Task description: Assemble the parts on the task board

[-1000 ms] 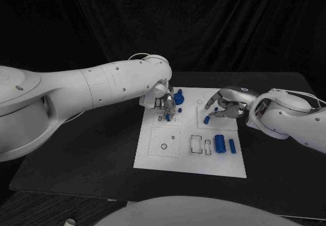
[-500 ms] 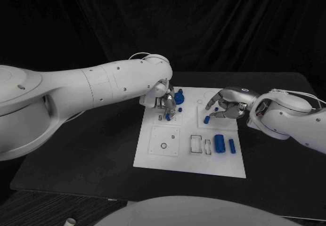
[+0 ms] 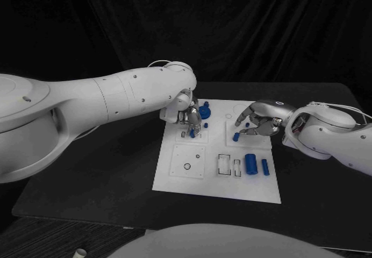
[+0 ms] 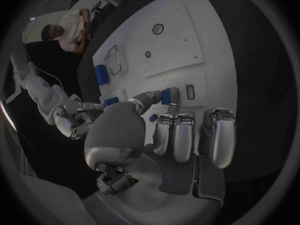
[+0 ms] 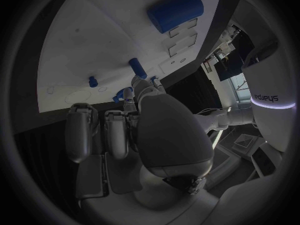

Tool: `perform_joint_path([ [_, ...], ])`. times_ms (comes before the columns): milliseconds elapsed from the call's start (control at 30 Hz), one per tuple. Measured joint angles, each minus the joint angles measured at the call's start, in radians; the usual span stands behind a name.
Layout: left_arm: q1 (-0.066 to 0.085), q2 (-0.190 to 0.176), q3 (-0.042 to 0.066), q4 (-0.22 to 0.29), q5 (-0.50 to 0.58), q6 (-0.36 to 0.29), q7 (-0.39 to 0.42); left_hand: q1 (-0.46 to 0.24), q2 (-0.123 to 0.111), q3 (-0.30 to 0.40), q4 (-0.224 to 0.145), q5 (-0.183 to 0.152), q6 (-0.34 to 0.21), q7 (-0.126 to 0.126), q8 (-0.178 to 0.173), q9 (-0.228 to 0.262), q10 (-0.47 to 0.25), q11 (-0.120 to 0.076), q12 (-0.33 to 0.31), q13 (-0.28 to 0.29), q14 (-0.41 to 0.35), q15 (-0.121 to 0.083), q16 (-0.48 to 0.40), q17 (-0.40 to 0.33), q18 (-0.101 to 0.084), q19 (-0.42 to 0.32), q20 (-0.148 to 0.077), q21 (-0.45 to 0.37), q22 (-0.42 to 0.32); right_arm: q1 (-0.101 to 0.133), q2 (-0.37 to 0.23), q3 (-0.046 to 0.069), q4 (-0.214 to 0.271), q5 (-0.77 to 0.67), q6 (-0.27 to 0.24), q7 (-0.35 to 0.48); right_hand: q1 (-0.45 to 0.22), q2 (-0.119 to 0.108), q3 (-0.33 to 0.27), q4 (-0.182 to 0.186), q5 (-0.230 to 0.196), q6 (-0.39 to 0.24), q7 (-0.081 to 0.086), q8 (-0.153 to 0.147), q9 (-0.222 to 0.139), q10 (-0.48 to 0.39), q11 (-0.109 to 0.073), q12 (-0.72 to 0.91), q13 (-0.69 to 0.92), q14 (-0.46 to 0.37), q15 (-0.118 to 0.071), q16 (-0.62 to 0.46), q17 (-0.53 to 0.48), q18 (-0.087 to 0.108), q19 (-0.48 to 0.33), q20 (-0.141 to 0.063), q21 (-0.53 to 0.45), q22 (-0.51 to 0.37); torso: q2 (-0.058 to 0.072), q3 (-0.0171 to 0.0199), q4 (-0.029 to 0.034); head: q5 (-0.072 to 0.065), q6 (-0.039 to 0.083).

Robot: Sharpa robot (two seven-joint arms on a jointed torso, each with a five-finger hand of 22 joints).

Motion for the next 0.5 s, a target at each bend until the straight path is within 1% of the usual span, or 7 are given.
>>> perform_joint_path([
  [33,0.000,0.000,0.000,-0.001,0.001,0.000,-0.001,-0.007,0.002,0.000,0.000,0.000,0.004,0.003,-0.004,-0.004,0.000,0.000,0.000,0.000,-0.002,-0.002,0.000,0.000,0.000,0.000,0.000,0.000,0.000,0.000,0.000,0.000,0.000,0.000,0.001,-0.001,0.001,0.001,0.002,-0.002,0.003,0.000,0.000,0.000,0.000,0.000,0.000,-0.002,0.000,0.000,0.000,0.000,0.000,0.000,0.000,0.000,0.000,0.000,0.000,0.0000,-0.0003,0.000,0.000],
  [233,0.000,0.003,0.000,-0.004,0.003,0.000,-0.005,-0.007,0.002,0.003,0.003,0.000,0.008,0.001,-0.005,-0.010,0.000,0.000,0.000,0.000,-0.001,-0.005,0.000,0.000,0.000,0.000,0.000,0.000,0.000,0.000,0.000,0.000,0.000,0.000,0.006,-0.004,0.011,0.002,0.003,-0.003,0.008,0.000,0.000,0.000,-0.001,-0.004,0.004,-0.002,0.001,0.000,0.000,0.000,0.000,0.000,0.000,0.000,0.000,0.000,0.000,0.0004,-0.0009,0.001,0.000],
  [300,0.000,0.004,0.000,-0.006,0.004,0.001,-0.006,-0.018,0.005,0.006,0.005,0.000,0.020,0.006,-0.016,-0.013,0.004,-0.004,0.000,0.000,0.000,-0.007,0.000,0.000,0.000,-0.002,-0.002,0.000,0.000,0.000,0.000,0.000,0.000,0.000,0.008,-0.004,0.011,0.002,0.004,-0.004,0.008,0.000,0.000,0.000,-0.001,-0.004,0.004,-0.002,0.001,0.000,0.000,0.000,0.000,0.001,0.000,0.000,-0.003,0.000,0.000,0.0007,-0.0009,0.002,0.000],
  [333,0.000,0.004,0.000,-0.006,0.004,0.001,-0.006,-0.023,0.005,0.009,0.008,-0.001,0.025,0.010,-0.019,-0.016,0.005,-0.006,0.000,0.000,0.000,-0.007,0.000,0.000,0.000,-0.004,-0.004,0.000,0.000,0.000,0.000,0.000,0.000,0.000,0.009,-0.005,0.011,0.002,0.006,-0.006,0.008,0.000,0.000,0.000,-0.001,-0.004,0.004,-0.003,0.001,0.000,0.000,0.000,0.000,0.010,0.000,0.000,-0.005,0.000,0.000,0.0007,-0.0009,0.003,0.000],
  [400,0.000,0.004,0.000,-0.008,0.004,0.002,-0.006,-0.027,0.009,0.011,0.010,-0.002,0.033,0.011,-0.025,-0.019,0.004,-0.007,0.000,0.000,0.000,-0.007,0.000,0.000,0.000,-0.001,-0.006,0.000,0.000,0.000,0.000,0.000,0.000,0.000,0.010,-0.005,0.011,0.002,0.006,-0.005,0.008,0.000,0.000,0.000,-0.001,-0.004,0.004,-0.005,0.001,0.000,0.000,0.000,0.000,0.016,0.000,0.000,-0.005,0.000,0.000,0.0007,-0.0009,0.003,0.000],
  [467,0.000,0.005,0.000,-0.010,0.005,0.004,-0.007,-0.040,0.009,0.027,-0.002,-0.004,0.039,0.014,-0.028,-0.023,0.004,-0.007,0.000,0.000,-0.003,-0.010,0.000,0.000,0.000,0.000,-0.007,0.000,0.000,0.000,0.000,0.000,0.000,0.000,0.011,-0.006,0.011,0.002,0.006,-0.006,0.013,0.000,0.000,0.000,-0.001,-0.004,0.004,-0.009,0.002,0.000,0.000,0.000,0.000,0.016,0.000,0.000,-0.005,0.000,0.000,0.0007,-0.0009,0.004,0.000],
  [500,0.000,0.005,0.000,-0.010,0.005,0.004,-0.007,-0.041,0.011,0.027,-0.002,-0.005,0.043,0.014,-0.029,-0.024,0.004,-0.007,0.000,0.000,-0.001,-0.012,0.000,0.000,0.000,0.000,-0.007,0.000,0.000,0.000,0.000,0.000,0.000,0.000,0.012,-0.007,0.011,0.002,0.006,-0.005,0.015,0.000,0.000,0.000,-0.001,-0.004,0.004,-0.009,0.002,0.000,0.000,0.000,0.000,0.016,0.000,0.000,-0.005,0.000,0.000,0.0007,-0.0009,0.004,0.000],
])
